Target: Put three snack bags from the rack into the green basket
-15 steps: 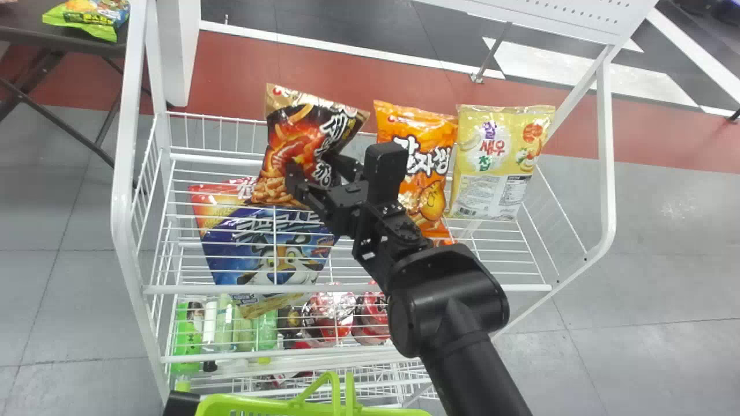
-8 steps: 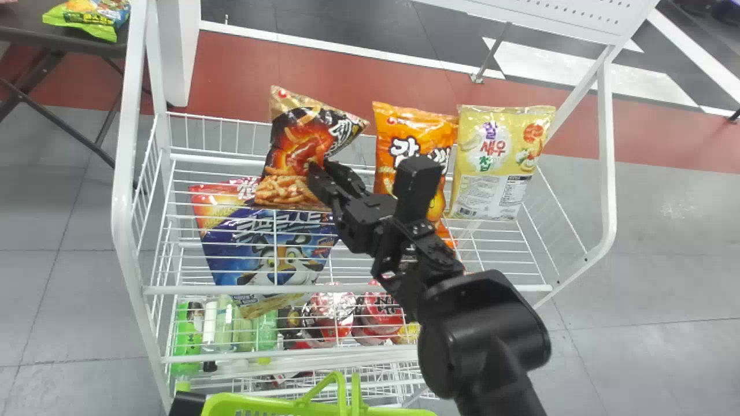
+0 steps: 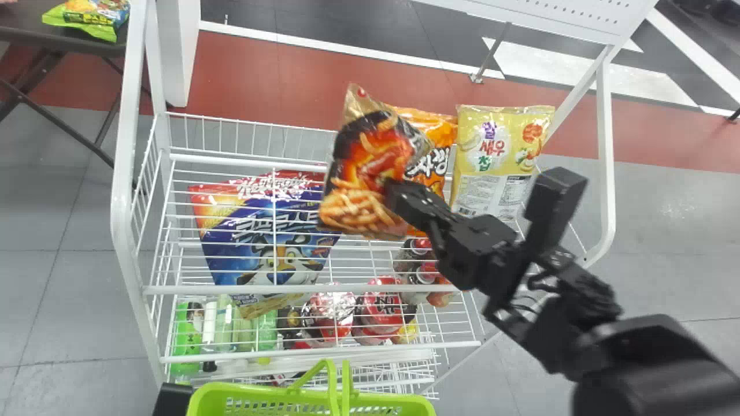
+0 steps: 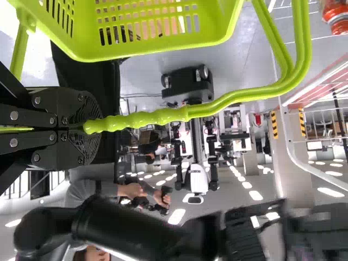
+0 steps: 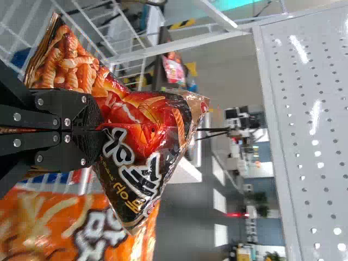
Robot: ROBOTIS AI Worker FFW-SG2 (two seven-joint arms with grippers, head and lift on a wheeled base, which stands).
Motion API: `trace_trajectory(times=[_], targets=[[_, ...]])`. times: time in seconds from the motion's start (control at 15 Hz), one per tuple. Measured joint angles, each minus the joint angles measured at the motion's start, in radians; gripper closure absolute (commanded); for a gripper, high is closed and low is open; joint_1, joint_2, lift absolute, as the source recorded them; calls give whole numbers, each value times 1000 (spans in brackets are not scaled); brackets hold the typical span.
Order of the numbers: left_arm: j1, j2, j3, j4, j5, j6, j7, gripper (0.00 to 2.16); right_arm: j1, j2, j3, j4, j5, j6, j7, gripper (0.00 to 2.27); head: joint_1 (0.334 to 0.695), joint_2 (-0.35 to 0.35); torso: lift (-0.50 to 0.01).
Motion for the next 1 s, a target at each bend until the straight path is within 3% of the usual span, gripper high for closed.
trace_trajectory(times=[0.33, 0.47, 0.73, 1.0], targets=[[0, 0, 26, -2, 10, -13, -5, 1463, 39, -6, -233, -204, -16, 566, 203, 2216, 695, -350, 0], [-1, 0, 38, -8, 14, -21, -10, 1463, 64, -16, -273, -247, -24, 719, 264, 2216, 695, -350, 0], [-12, 0, 44, -15, 23, -42, -5, 1463, 150, -35, -249, -230, 3, 789, 313, 2216, 695, -350, 0], [-18, 0, 38, -16, 24, -53, -1, 1463, 201, -80, -117, -209, 57, 831, 324, 2216, 695, -350, 0]])
